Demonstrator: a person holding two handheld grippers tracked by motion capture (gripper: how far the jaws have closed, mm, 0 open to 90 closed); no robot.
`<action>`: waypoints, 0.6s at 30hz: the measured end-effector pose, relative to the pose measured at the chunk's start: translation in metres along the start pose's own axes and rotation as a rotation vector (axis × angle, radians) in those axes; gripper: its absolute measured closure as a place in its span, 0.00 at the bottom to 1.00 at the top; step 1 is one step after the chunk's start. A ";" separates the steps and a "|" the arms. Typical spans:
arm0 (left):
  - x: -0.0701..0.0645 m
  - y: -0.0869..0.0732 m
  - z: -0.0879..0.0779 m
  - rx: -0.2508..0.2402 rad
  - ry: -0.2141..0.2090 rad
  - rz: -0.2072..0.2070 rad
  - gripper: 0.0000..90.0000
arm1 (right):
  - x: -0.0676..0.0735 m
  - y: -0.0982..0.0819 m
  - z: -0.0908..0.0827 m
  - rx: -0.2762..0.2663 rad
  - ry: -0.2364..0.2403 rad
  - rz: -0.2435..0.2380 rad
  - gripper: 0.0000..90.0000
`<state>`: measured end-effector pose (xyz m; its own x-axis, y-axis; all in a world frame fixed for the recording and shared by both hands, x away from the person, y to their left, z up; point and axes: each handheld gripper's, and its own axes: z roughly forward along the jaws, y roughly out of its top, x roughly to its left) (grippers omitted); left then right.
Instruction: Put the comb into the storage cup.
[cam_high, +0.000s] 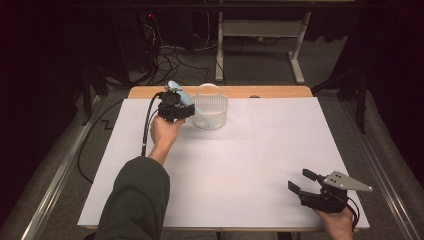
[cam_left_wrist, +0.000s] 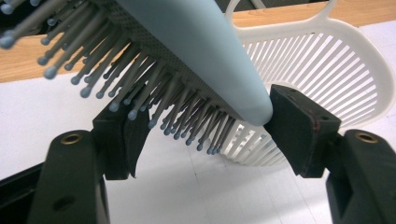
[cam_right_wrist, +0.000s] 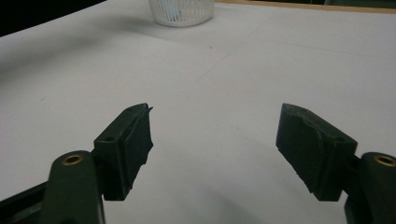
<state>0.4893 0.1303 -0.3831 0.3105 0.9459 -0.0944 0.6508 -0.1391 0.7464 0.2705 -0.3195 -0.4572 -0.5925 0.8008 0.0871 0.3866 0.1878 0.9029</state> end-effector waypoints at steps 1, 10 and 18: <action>0.000 0.000 0.000 -0.001 -0.001 0.001 0.35 | 0.000 0.000 0.000 0.000 0.000 0.001 0.30; 0.000 0.000 -0.004 -0.002 0.000 0.011 0.35 | 0.000 0.000 0.000 0.000 0.000 0.000 0.30; -0.001 -0.002 -0.005 -0.003 -0.001 0.018 0.36 | 0.000 0.000 0.000 0.001 -0.002 -0.001 0.30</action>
<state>0.4842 0.1315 -0.3806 0.3227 0.9429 -0.0820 0.6430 -0.1548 0.7501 0.2705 -0.3194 -0.4574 -0.5916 0.8017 0.0853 0.3864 0.1890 0.9027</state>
